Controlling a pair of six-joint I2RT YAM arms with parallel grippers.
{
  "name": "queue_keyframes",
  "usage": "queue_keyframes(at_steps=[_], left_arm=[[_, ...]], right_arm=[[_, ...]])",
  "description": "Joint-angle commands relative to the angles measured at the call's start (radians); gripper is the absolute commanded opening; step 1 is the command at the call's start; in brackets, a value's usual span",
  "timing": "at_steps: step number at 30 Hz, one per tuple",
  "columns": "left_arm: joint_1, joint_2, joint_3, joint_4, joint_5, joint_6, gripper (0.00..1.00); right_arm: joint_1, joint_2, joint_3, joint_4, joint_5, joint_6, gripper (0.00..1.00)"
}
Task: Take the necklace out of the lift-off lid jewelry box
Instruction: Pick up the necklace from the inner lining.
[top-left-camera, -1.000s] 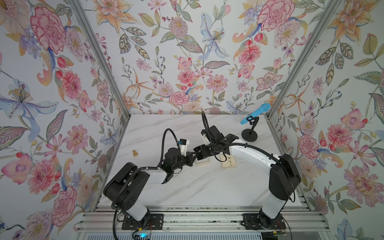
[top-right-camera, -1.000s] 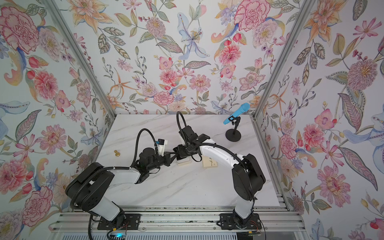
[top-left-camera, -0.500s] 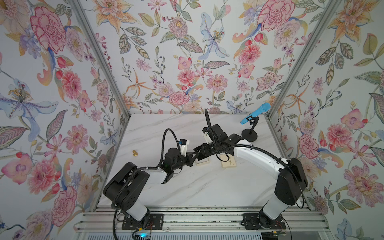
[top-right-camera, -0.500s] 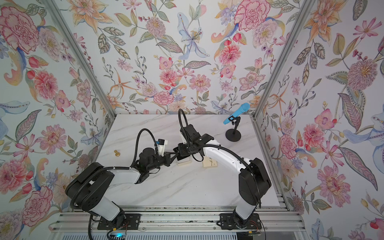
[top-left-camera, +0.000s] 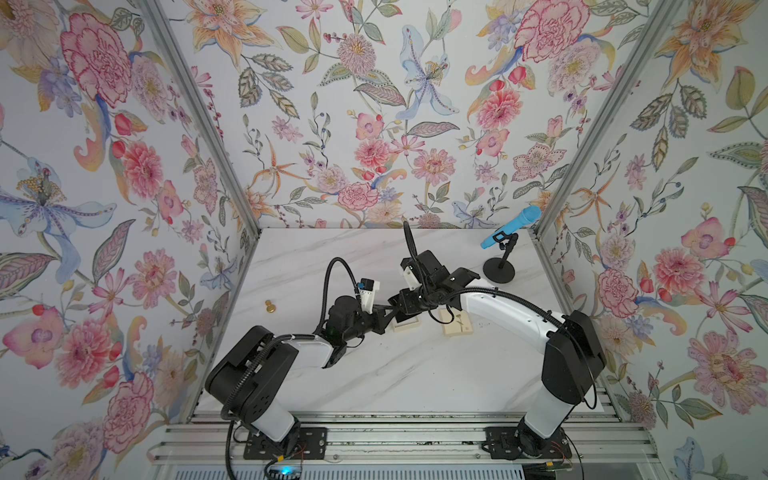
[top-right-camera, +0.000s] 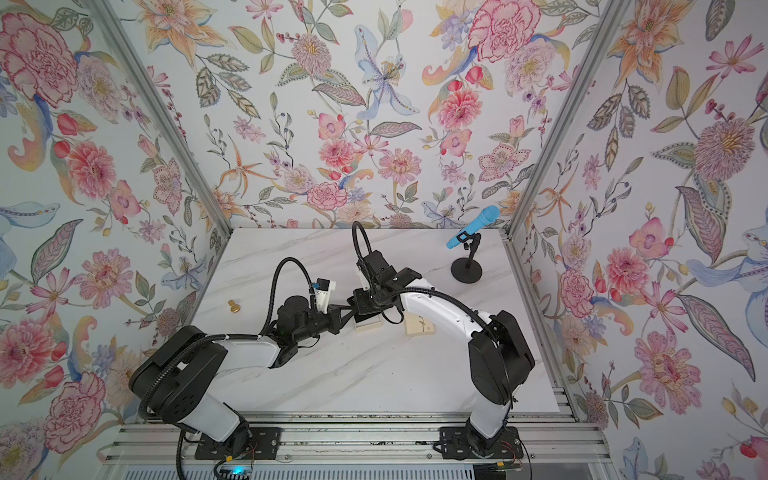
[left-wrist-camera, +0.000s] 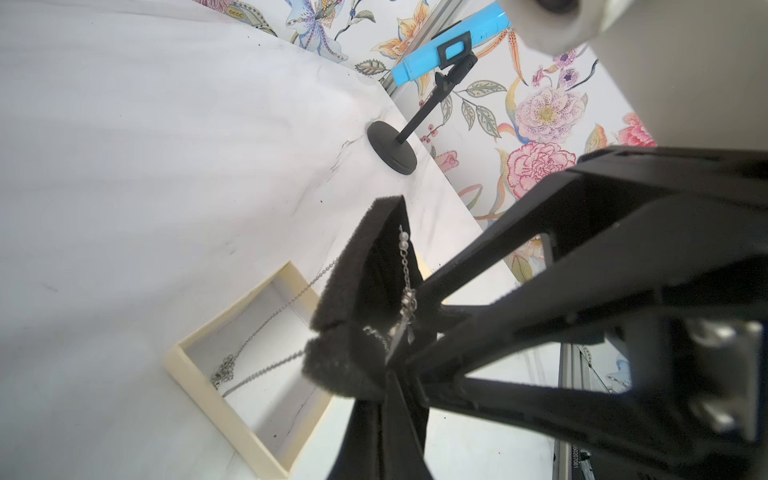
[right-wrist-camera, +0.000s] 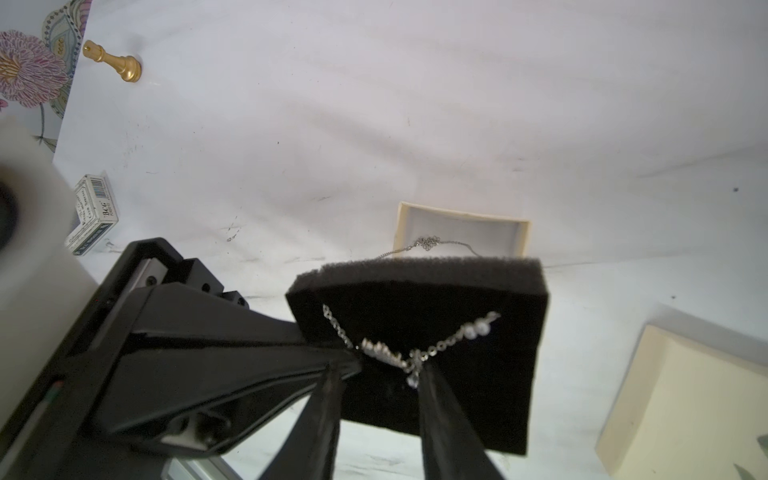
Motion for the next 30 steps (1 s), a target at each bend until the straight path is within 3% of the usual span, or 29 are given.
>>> queue_keyframes(at_steps=[1, 8, 14, 24, 30], left_arm=[[0.003, -0.021, -0.010, 0.044, 0.025, 0.009, 0.00], [-0.002, -0.061, -0.016, 0.049, 0.028, 0.014, 0.00], [-0.002, -0.081, -0.022, 0.047, 0.026, 0.021, 0.00], [-0.002, -0.090, -0.022, 0.022, 0.019, 0.038, 0.00], [-0.001, -0.089, -0.016, -0.014, 0.023, 0.062, 0.00]], right_arm=[[0.011, 0.024, 0.042, 0.003, -0.007, 0.022, 0.34], [0.013, 0.040, 0.063, 0.006, -0.001, 0.035, 0.31], [0.012, 0.062, 0.070, 0.006, -0.001, 0.039, 0.22], [0.014, 0.061, 0.081, 0.019, -0.011, 0.040, 0.01], [0.013, 0.021, 0.072, 0.021, 0.025, 0.035, 0.00]])
